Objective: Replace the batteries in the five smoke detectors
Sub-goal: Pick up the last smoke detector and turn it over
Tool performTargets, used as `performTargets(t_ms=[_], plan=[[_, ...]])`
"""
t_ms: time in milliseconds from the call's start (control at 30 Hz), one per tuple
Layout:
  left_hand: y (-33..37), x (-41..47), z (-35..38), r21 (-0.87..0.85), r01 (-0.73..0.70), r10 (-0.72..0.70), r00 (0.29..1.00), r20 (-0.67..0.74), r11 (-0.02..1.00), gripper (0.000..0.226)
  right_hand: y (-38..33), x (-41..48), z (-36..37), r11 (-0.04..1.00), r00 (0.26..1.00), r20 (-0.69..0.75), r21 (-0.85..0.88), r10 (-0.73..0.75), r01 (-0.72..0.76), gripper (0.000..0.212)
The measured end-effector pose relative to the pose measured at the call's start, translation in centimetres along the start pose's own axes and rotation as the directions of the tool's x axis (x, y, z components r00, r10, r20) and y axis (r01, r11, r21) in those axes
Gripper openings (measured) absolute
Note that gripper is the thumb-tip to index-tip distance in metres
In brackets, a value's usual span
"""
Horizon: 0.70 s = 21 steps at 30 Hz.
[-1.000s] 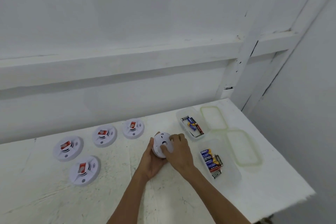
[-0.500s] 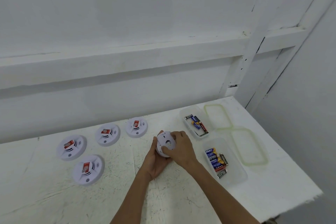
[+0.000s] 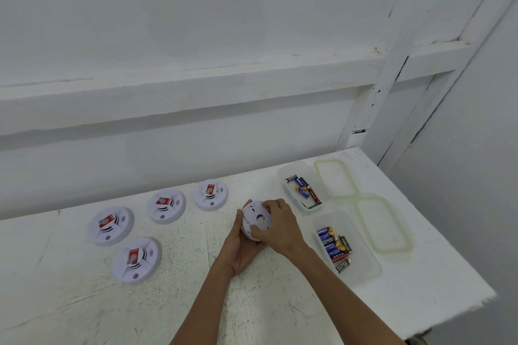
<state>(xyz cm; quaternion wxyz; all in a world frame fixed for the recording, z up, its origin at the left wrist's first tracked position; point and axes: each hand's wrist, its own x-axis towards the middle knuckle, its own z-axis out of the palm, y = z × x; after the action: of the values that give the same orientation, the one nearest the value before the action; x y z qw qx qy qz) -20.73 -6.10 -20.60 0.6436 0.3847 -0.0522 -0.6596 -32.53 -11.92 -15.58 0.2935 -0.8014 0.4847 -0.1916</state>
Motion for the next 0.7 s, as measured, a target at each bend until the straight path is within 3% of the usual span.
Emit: performTargets(t_ms=[100, 267, 500, 600, 700], plan=[[0.0, -0.1, 0.0, -0.010, 0.006, -0.006, 1.000, 0.015, 1.000, 0.077, 0.0, -0.2, -0.1, 1.000, 1.000, -0.008, 0.011, 0.003, -0.003, 0.071], [-0.2, 0.2, 0.0, -0.061, 0.086, -0.084, 0.996, 0.036, 0.994, 0.064, -0.3, -0.9, 0.1, 0.994, 0.993, -0.106, 0.097, 0.051, -0.041, 0.068], [0.2, 0.7, -0.5, -0.164, 0.131, -0.127, 0.991, 0.039, 0.978, 0.066, 0.0, -1.9, -0.5, 0.967, 0.961, -0.211, 0.218, 0.180, -0.134, 0.068], [-0.1, 0.8, -1.0, -0.159, 0.085, -0.073, 0.994, 0.084, 0.984, 0.061, 1.0, -2.4, 0.1, 0.970, 0.938, -0.267, 0.158, 0.222, -0.185, 0.063], [0.0, 0.5, -1.1, -0.153, -0.028, 0.050, 0.989, 0.139, 0.988, 0.094, 1.7, -3.0, 1.1, 0.977, 0.931, -0.297, 0.044, 0.213, -0.209, 0.049]])
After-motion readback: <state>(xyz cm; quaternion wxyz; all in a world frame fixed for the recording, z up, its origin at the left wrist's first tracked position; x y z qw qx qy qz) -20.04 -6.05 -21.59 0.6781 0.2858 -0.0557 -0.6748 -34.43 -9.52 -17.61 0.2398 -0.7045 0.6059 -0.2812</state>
